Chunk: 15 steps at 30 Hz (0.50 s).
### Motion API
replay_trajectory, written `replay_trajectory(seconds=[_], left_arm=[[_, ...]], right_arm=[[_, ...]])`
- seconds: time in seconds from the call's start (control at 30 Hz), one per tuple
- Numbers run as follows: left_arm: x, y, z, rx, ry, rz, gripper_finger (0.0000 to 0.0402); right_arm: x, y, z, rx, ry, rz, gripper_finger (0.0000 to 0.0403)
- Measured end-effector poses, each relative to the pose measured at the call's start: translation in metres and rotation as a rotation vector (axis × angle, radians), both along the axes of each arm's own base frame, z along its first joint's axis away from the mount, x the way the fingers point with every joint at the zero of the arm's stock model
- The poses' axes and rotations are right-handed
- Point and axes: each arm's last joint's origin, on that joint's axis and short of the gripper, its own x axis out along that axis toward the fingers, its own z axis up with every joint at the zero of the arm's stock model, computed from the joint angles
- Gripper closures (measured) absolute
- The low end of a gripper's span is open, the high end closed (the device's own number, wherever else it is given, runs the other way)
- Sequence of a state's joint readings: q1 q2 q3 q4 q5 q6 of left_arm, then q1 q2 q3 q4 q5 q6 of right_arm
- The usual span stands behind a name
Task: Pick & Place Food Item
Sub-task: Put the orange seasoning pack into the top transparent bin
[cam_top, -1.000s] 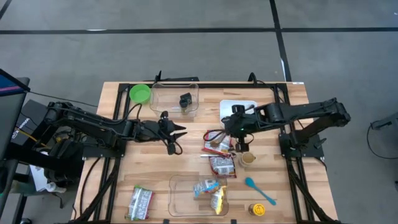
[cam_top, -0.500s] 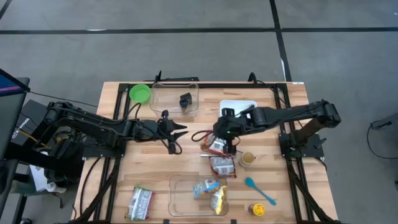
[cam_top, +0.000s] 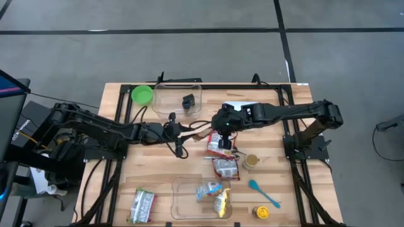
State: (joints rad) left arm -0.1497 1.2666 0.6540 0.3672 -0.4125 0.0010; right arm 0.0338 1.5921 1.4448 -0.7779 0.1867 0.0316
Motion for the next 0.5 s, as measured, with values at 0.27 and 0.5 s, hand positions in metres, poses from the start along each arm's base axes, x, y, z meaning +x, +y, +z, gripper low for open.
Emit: replay_trajectory(seconds=[0.27,0.5], left_arm=[[0.005,0.004,-0.003,0.000,-0.016,0.018,0.0317],[0.007,0.013,-0.001,-0.052,-0.037,-0.032,0.0305]], right_arm=[[0.000,-0.003,0.000,0.005,-0.005,-0.007,0.0403],[0.001,-0.003,0.001,0.014,-0.011,-0.017,0.0403]])
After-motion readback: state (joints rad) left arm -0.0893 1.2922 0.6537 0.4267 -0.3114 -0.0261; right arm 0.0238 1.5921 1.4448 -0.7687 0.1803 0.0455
